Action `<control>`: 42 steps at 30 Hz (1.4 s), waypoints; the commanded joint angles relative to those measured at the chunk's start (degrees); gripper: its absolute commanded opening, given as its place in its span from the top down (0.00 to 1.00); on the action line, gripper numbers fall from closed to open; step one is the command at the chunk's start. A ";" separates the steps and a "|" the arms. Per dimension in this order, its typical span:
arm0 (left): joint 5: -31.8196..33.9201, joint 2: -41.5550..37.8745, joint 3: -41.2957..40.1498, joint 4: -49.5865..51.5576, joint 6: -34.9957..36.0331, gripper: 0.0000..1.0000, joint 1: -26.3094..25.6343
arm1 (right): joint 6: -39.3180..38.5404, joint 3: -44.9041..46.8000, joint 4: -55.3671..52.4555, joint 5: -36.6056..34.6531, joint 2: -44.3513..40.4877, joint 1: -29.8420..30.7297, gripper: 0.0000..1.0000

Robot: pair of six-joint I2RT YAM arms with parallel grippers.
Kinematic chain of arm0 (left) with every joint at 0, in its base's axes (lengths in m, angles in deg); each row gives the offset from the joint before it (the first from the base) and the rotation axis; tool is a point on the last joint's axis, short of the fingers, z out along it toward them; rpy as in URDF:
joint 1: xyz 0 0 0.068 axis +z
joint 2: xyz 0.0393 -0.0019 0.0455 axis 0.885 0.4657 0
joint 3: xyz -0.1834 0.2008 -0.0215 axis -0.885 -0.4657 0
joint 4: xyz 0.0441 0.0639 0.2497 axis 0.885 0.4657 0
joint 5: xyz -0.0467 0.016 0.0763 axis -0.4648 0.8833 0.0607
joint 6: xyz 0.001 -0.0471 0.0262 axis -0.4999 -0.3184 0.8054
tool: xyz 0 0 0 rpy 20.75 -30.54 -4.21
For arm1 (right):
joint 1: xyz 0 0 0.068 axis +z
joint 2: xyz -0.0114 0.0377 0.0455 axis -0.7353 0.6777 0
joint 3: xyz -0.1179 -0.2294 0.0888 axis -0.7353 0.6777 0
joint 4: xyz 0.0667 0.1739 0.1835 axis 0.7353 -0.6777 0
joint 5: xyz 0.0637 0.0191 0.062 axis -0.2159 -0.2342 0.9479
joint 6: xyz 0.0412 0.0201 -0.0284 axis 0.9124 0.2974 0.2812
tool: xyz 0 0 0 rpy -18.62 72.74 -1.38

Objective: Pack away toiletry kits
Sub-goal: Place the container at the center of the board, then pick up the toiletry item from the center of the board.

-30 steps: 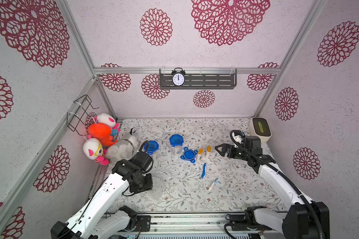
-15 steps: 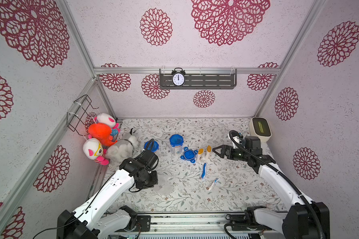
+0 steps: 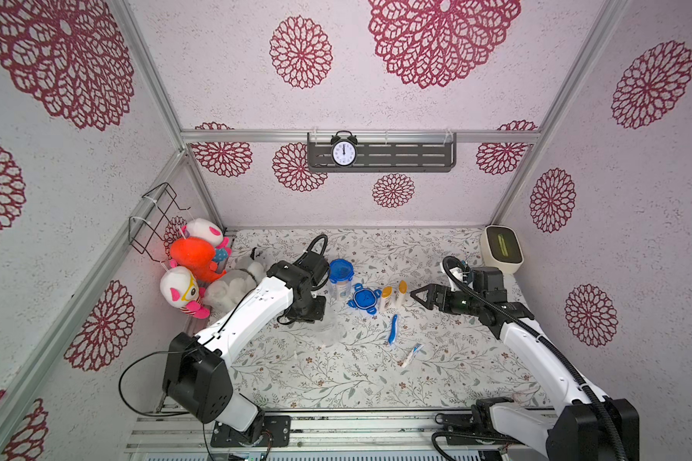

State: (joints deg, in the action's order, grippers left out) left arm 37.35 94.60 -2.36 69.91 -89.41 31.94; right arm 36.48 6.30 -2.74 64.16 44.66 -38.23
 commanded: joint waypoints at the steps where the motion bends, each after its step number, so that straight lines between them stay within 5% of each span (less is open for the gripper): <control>1: 0.57 1.50 2.39 -1.31 5.86 0.87 0.77 | -2.16 -1.16 -1.79 -5.77 -1.54 0.54 0.01; 9: 0.15 7.36 5.96 -1.68 8.95 0.85 1.25 | -10.25 -4.10 -1.90 -17.48 1.56 5.24 0.01; 15: -0.42 6.37 4.49 -3.50 9.37 0.80 1.95 | -10.00 -4.82 1.44 -21.36 5.27 8.35 0.14; 18: -1.19 5.39 3.74 -4.00 9.70 0.71 2.97 | -8.99 -6.09 2.26 -23.57 7.94 10.23 0.21; 23: -2.06 2.11 3.62 -5.57 10.07 0.38 4.48 | -4.35 -8.79 3.68 -26.11 12.59 11.34 0.33; 26: -2.56 -0.57 3.89 -6.41 10.28 0.30 5.42 | -2.66 -10.61 4.14 -27.47 15.28 12.61 0.37; 42: -9.87 -16.08 -8.54 -15.78 10.01 0.23 9.92 | 1.50 -15.65 3.85 -32.44 25.08 15.30 0.53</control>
State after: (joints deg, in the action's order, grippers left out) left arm 30.73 79.65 -9.60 58.15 -80.10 41.47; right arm 36.93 -7.49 0.38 33.66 69.39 -23.70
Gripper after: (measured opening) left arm 0.763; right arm 0.480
